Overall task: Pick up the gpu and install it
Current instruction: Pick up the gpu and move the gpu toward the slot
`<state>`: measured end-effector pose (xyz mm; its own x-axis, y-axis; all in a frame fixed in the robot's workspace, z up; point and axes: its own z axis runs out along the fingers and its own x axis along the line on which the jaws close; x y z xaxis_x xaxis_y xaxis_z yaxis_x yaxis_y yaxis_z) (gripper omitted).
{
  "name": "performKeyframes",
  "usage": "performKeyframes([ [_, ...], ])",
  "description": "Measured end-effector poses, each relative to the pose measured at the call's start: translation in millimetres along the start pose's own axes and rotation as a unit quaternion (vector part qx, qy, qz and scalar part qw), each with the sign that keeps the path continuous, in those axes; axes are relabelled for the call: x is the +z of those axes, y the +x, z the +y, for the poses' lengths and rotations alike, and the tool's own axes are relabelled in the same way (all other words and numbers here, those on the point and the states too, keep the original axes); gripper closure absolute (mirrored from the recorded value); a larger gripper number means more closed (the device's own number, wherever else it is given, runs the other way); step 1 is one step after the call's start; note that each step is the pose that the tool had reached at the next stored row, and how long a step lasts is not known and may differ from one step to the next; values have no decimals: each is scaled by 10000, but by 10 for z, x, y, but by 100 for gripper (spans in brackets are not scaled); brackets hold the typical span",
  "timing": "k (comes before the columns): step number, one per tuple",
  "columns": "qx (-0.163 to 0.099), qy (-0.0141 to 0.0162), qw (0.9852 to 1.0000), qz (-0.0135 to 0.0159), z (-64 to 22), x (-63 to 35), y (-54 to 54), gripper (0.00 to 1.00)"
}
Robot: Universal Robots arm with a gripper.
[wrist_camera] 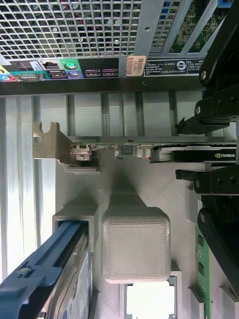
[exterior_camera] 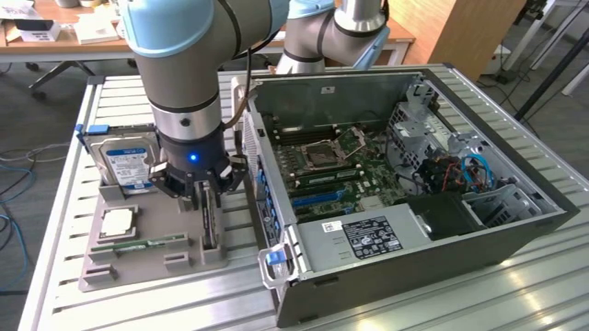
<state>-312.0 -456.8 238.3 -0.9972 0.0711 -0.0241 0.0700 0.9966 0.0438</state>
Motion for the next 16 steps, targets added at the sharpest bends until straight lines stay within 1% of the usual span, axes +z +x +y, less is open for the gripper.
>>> performKeyframes([
  [16,0,-1,10000,-1,-9,-1,21,58],
])
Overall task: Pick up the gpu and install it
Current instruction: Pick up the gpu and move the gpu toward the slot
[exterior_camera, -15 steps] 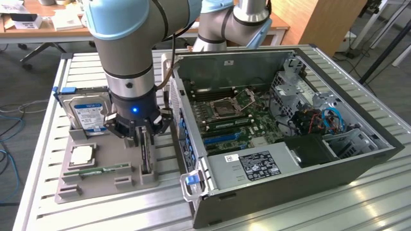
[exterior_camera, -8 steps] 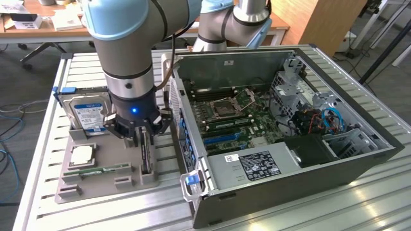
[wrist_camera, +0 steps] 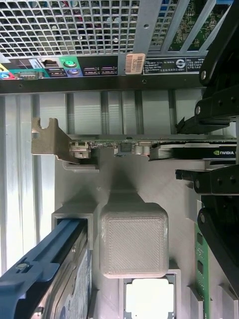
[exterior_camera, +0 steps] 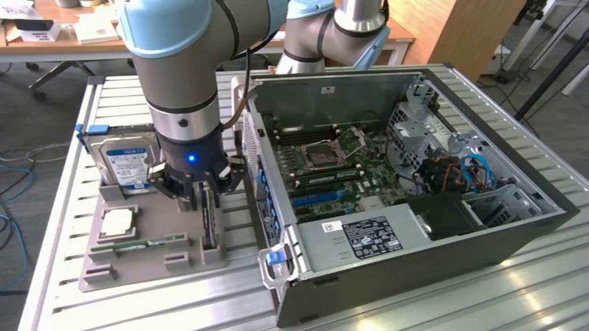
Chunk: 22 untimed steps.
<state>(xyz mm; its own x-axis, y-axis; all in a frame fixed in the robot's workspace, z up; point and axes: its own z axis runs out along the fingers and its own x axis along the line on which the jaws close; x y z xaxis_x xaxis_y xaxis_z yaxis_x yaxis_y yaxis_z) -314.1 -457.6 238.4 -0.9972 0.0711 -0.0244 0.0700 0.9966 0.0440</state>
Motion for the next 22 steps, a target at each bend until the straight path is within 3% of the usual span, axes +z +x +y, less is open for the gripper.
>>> performKeyframes([
  [3,0,0,10000,0,0,0,0,60],
  [4,0,0,10000,0,0,0,0,66],
  [7,0,0,10000,0,0,0,0,74],
  [22,-5,0,10000,0,1,-22,0,74],
])
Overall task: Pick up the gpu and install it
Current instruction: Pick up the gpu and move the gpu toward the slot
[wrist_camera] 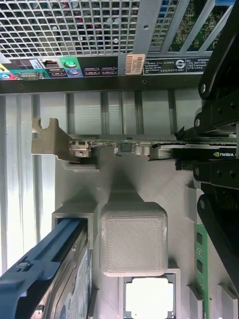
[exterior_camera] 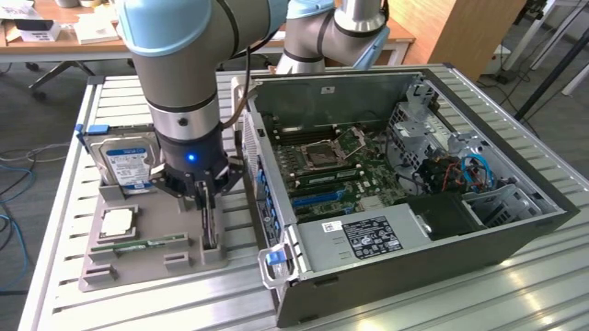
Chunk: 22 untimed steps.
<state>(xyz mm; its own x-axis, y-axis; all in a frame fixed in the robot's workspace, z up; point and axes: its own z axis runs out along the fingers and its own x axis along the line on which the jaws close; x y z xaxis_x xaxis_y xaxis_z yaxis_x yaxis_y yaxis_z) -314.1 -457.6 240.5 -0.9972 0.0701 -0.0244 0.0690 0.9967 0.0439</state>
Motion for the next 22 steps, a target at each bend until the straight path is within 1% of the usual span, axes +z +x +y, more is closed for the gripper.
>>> performKeyframes([
  [4,-7,0,10000,0,2,-46,-1,74],
  [10,-25,-1,10000,1,8,-176,-4,74],
  [16,-38,-1,10000,1,16,-362,-9,74],
  [22,-50,-2,10000,2,27,-605,-15,74],
])
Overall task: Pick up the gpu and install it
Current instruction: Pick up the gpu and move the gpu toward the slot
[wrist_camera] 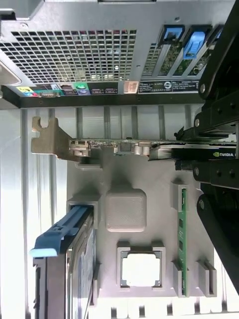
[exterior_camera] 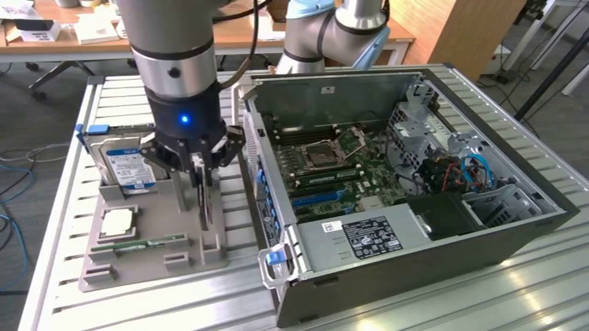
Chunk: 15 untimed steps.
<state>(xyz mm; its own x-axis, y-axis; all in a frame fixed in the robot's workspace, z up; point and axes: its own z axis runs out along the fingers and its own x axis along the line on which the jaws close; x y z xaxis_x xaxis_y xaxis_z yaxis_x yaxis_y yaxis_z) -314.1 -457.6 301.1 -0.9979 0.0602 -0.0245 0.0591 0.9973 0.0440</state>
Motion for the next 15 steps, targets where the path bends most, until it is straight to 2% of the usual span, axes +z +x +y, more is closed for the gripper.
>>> performKeyframes([
  [15,-20,0,10000,1,30,-681,-17,74],
])
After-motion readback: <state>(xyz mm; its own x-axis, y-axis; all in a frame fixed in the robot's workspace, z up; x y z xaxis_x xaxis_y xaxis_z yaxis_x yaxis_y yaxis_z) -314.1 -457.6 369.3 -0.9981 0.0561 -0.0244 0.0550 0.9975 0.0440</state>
